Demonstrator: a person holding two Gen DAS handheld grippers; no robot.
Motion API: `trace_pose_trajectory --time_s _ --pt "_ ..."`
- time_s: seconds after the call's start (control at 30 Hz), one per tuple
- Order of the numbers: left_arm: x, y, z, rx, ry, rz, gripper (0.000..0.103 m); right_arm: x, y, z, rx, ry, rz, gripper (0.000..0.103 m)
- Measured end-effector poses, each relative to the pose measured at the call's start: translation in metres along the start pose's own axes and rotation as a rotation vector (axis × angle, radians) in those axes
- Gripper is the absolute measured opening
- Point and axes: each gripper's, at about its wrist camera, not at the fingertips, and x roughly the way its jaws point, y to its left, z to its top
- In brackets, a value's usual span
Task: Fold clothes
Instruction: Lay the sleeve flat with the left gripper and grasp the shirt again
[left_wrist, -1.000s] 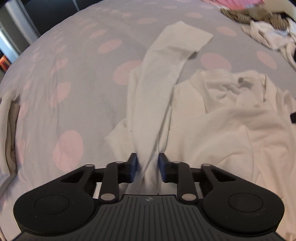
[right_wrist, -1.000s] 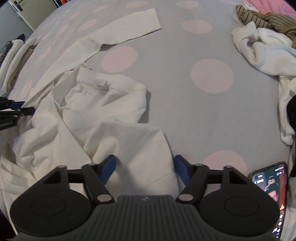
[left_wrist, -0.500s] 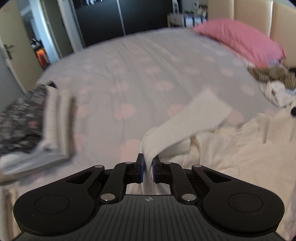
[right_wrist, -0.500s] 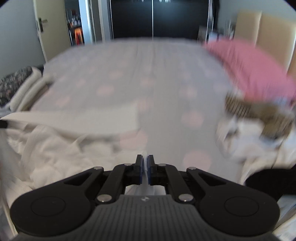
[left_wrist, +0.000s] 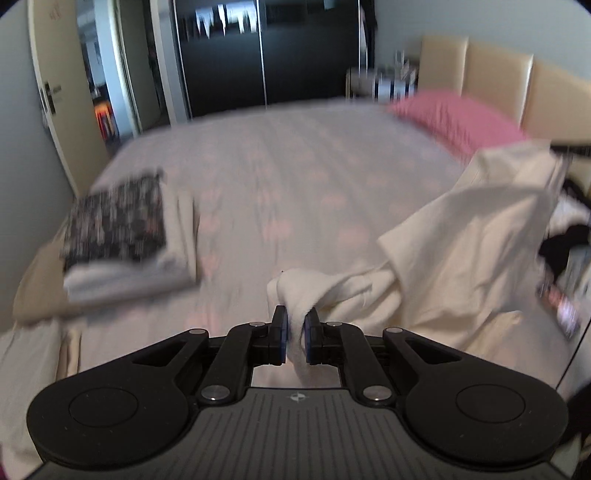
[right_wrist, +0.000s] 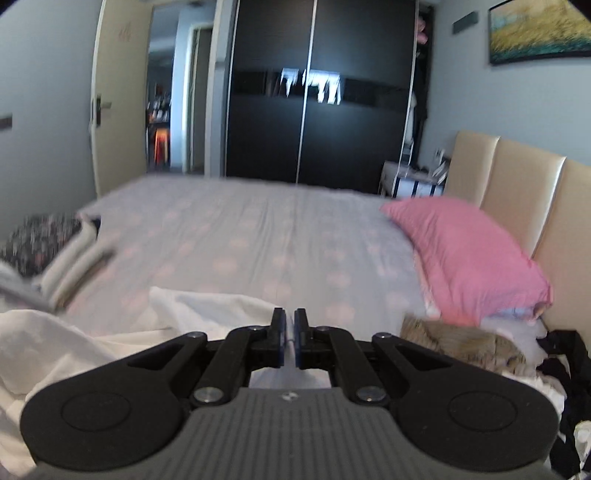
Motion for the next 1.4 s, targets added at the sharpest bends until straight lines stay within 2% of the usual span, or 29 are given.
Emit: trace_pose_trajectory --time_s 0.13,0.27,0.43,0.53,0.63,0.73,0.9,0.93,1.0,1.07,1.23,1.4 --pt "0.042 -0.003 -0.036 -0.023 0.194 -0.022 0.007 0.023 0.009 -0.053 0.011 0.125 0.046 0.005" --pt "0.073 -0.019 -0.068 0.053 0.342 -0.024 0.007 0.045 0.022 -0.105 -0.016 0.258 0.052 0.005" --pt "0.098 -0.030 -0.107 0.124 0.478 -0.033 0.007 0.065 0.017 -0.146 0.011 0.455 0.045 0.006" --pt "0.115 -0.032 -0.121 0.120 0.554 -0.053 0.007 0.074 0.013 -0.165 0.019 0.524 0.030 0.006" --pt "0.115 -0.032 -0.123 0.118 0.550 -0.058 0.008 0.077 0.009 -0.178 0.016 0.572 0.040 0.006" --pt "0.104 -0.029 -0.119 0.109 0.524 -0.081 0.021 0.078 0.007 -0.182 0.007 0.593 0.054 0.013" --pt "0.084 -0.034 -0.102 0.105 0.458 -0.095 0.026 0.075 0.005 -0.175 0.001 0.558 0.080 0.016" --pt "0.081 -0.036 -0.097 0.108 0.443 -0.098 0.028 0.074 0.005 -0.174 -0.002 0.549 0.085 0.021" --pt "0.084 -0.036 -0.086 0.125 0.408 -0.094 0.041 0.074 0.009 -0.170 -0.011 0.529 0.099 0.032" --pt "0.092 -0.039 -0.075 0.146 0.373 -0.075 0.046 0.074 0.015 -0.167 -0.022 0.507 0.127 0.033" --pt "0.121 -0.052 -0.052 0.183 0.327 -0.071 0.047 0.076 0.034 -0.161 -0.060 0.467 0.207 0.040" --pt "0.157 -0.071 -0.051 0.245 0.318 -0.093 0.051 0.085 0.054 -0.168 -0.099 0.474 0.272 0.048"
